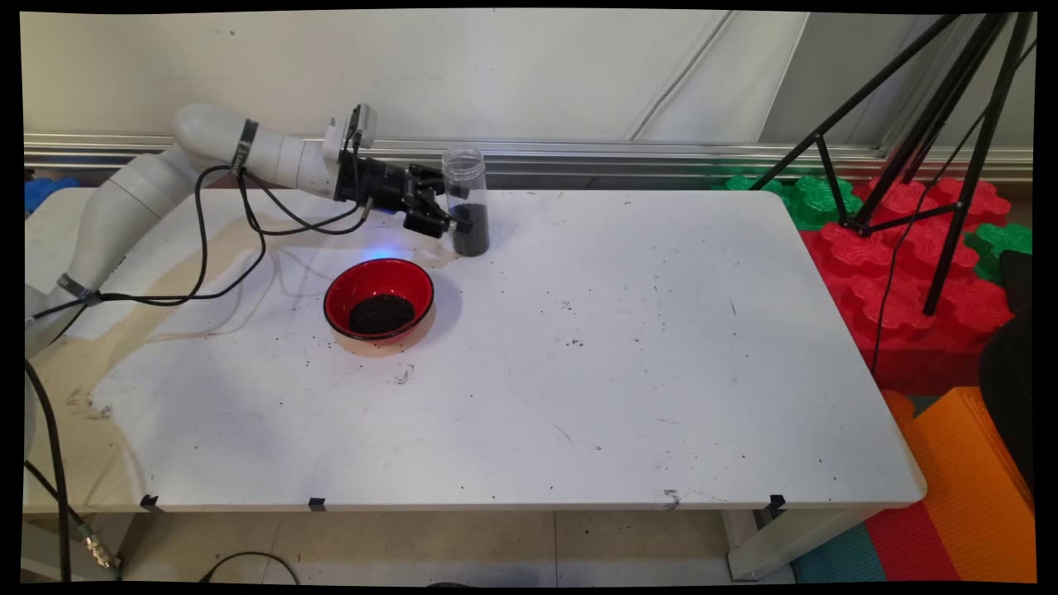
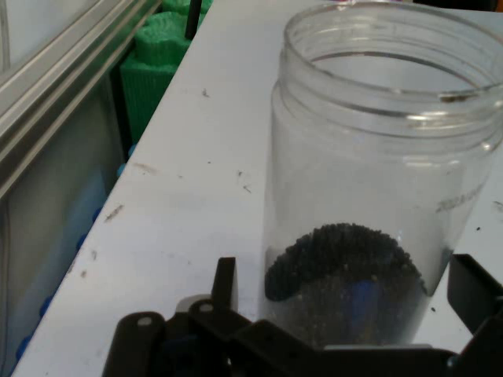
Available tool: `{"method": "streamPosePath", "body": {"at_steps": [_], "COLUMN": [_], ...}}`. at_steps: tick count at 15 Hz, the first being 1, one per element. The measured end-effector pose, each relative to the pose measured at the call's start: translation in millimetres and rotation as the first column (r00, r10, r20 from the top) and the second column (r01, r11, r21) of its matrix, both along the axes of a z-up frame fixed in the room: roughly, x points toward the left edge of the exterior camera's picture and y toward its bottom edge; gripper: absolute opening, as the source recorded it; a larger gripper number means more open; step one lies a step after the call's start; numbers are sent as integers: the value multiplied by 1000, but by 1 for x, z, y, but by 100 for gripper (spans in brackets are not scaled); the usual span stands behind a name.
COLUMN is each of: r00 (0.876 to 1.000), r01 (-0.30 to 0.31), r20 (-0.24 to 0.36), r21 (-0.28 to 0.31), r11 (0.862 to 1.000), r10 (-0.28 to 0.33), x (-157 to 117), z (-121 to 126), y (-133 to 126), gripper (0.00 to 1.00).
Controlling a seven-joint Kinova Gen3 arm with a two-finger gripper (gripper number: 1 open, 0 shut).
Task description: Pick up the black seasoning powder from the table
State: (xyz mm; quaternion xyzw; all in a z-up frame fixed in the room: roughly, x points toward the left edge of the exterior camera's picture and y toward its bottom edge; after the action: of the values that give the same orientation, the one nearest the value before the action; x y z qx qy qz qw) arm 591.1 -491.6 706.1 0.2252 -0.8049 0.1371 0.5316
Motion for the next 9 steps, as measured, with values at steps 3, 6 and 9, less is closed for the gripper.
{"method": "streamPosePath", "body": {"at_steps": [3,6,9], "r00": [1000,1000,1000], "r01": [0,0,4], "r20": [-7,-12,-20], "r21": [6,10,13], "r11": [1000,1000,1000], "r10": [0,0,-4], "x": [-2,-5,-7], "z": [-4,-7,-9], "y": [-2,-5,-6], "gripper": [100,100,0]}}
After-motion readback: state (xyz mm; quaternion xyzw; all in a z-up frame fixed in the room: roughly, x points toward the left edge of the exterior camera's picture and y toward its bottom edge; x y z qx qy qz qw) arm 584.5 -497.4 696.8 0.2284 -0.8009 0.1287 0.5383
